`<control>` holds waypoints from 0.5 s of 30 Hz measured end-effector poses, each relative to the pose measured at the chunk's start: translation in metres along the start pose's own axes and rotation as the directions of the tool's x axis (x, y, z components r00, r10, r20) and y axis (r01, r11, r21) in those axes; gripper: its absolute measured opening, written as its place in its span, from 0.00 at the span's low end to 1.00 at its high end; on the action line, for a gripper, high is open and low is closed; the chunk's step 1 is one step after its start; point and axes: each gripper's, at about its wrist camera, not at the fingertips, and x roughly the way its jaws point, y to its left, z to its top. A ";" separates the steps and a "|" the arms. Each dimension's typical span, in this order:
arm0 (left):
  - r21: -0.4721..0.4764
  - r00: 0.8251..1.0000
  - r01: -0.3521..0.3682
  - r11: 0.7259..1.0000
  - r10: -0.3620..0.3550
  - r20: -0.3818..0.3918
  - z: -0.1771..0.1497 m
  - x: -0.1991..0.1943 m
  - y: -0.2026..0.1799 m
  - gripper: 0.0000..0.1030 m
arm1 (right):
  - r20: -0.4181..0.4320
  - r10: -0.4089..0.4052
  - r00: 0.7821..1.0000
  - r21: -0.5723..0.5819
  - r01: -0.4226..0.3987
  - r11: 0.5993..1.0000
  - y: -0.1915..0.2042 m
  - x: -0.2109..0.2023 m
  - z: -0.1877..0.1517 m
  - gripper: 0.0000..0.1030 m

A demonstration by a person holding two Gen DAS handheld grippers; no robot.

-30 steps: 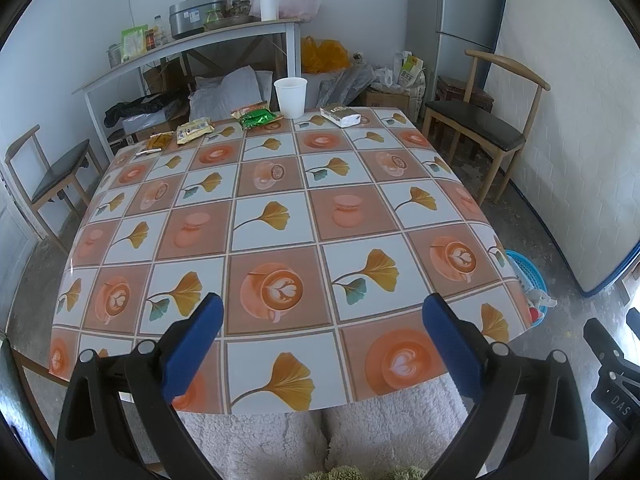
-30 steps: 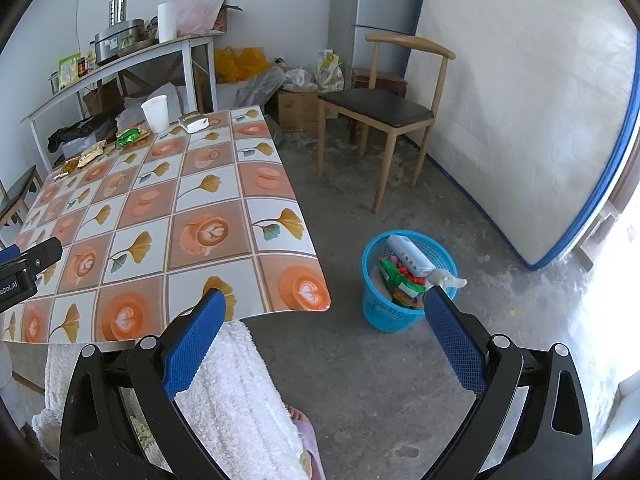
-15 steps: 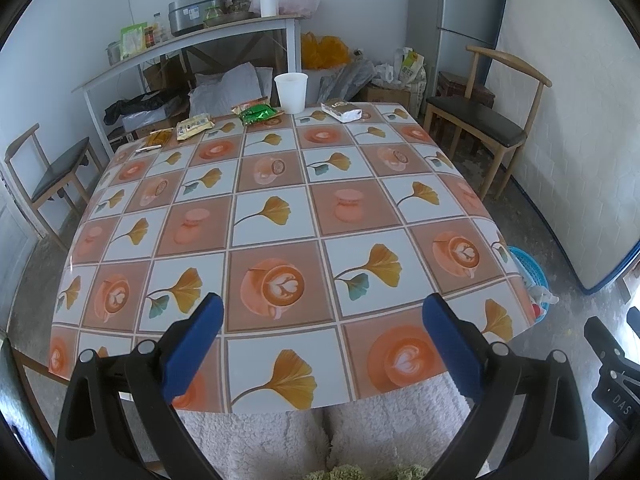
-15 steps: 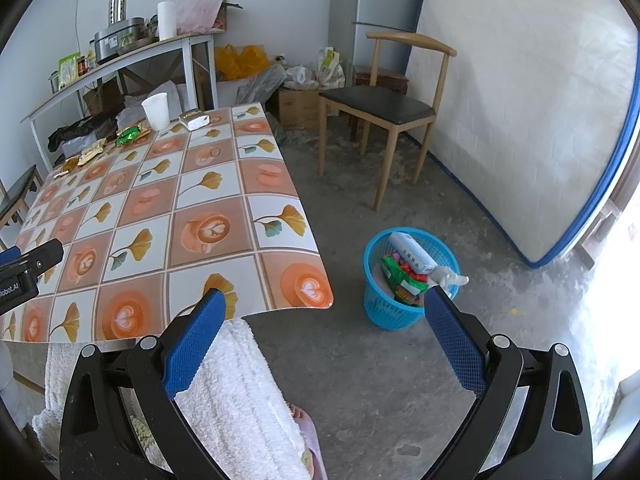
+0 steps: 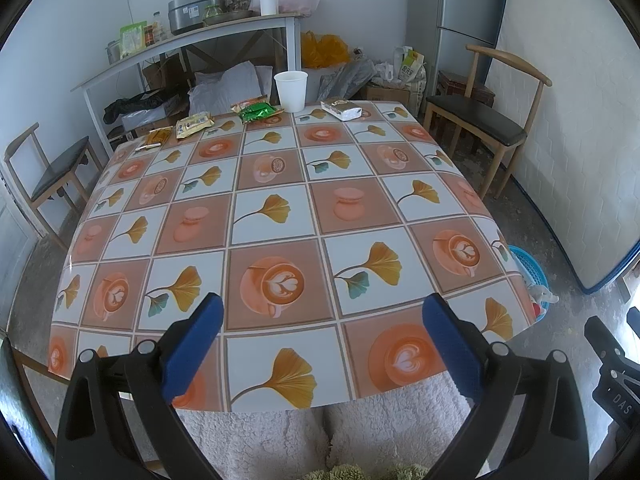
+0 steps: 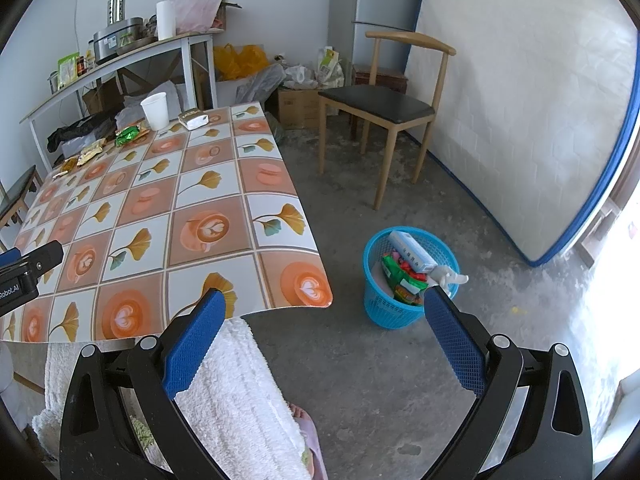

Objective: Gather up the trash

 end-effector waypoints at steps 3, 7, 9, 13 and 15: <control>0.001 1.000 -0.001 1.000 0.001 -0.001 0.000 0.000 0.000 0.95 | 0.000 0.000 1.000 0.001 0.000 1.000 0.000 0.000 0.000 0.92; 0.001 1.000 0.000 1.000 0.000 0.000 0.000 0.000 0.000 0.95 | 0.000 0.000 1.000 0.001 0.000 1.000 -0.001 0.000 0.000 0.92; 0.000 1.000 0.001 1.000 -0.001 0.000 0.000 0.000 0.000 0.95 | 0.001 0.000 1.000 0.001 0.000 1.000 -0.001 0.000 0.000 0.92; 0.001 1.000 0.001 1.000 -0.001 -0.001 0.000 0.000 0.000 0.95 | 0.000 0.001 1.000 0.001 -0.001 1.000 -0.002 0.000 0.000 0.92; 0.000 1.000 0.000 1.000 0.000 -0.001 0.000 0.000 0.000 0.95 | 0.000 0.002 1.000 0.002 -0.002 1.000 -0.002 0.001 0.000 0.92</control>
